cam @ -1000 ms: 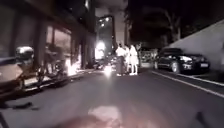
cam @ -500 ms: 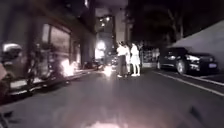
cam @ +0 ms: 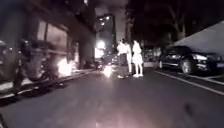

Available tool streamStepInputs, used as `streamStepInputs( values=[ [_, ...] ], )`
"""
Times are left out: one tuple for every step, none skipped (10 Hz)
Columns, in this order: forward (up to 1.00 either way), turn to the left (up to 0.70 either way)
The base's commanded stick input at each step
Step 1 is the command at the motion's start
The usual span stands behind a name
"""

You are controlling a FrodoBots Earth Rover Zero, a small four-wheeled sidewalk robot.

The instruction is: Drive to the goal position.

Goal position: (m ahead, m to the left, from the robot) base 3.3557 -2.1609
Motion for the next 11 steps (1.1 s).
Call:
streamStepInputs(
  values=[
    [0.70,0.00],
    [0.70,0.00],
    [0.70,0.00],
    [0.70,0.00],
    [0.70,0.00],
    [0.70,0.00],
    [0.70,0.00],
    [0.70,0.00],
    [0.70,0.00],
    [0.70,0.00],
    [0.70,0.00]
  ],
)
